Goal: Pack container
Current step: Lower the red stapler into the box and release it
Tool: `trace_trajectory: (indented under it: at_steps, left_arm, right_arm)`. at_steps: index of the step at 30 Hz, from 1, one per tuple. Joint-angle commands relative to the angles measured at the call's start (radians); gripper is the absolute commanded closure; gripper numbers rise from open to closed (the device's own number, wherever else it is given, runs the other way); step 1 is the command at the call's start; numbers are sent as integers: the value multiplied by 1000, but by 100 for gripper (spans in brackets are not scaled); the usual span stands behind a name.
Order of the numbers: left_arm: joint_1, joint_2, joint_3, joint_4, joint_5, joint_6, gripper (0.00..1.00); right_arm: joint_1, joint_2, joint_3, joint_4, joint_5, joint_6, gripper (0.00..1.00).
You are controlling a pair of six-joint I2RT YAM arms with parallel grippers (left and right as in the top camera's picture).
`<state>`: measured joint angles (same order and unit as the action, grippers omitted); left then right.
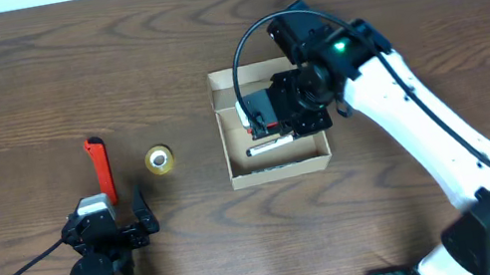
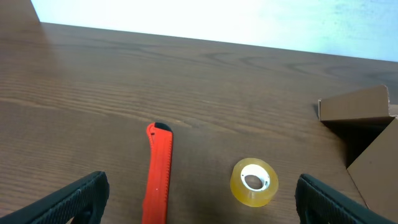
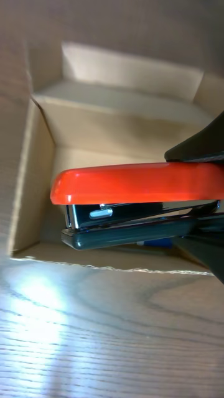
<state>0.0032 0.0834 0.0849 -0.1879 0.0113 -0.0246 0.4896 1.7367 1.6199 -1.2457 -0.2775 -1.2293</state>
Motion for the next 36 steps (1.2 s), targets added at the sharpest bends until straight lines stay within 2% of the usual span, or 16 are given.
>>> trace_trajectory:
  at_steps: [1,13,23,26,30,33,35,36]
  left_arm:
    - [-4,0,-14,-21,-11,-6,5]
    - [-4,0,-14,-21,-15,-6,5]
    - [-4,0,-14,-21,-19,-5,5]
    - [-4,0,-14,-21,-19,-5,5]
    - [-4,0,-14,-21,-19,-5,5]
    - [-4,0,-14,-21,-19,-5,5]
    - [-4,0,-14,-21,-19,-5,5]
    - [-4,0,-14,-21,-19,-5,5]
  right_arm:
    - [-6,74,-17,-3,-7,-27,99]
    - [-6,314,-20,0,-1,-55,99]
    - [-6,408,-20,28,0,-30,95]
    - [-6,408,-20,39,1,-20,84]
    - [-5,408,-19,37,11,3,78]
    - [-4,401,-7,29,11,23,68]
    - [-4,384,21,24,11,56,55]
    - [-4,371,32,21,11,59,41]
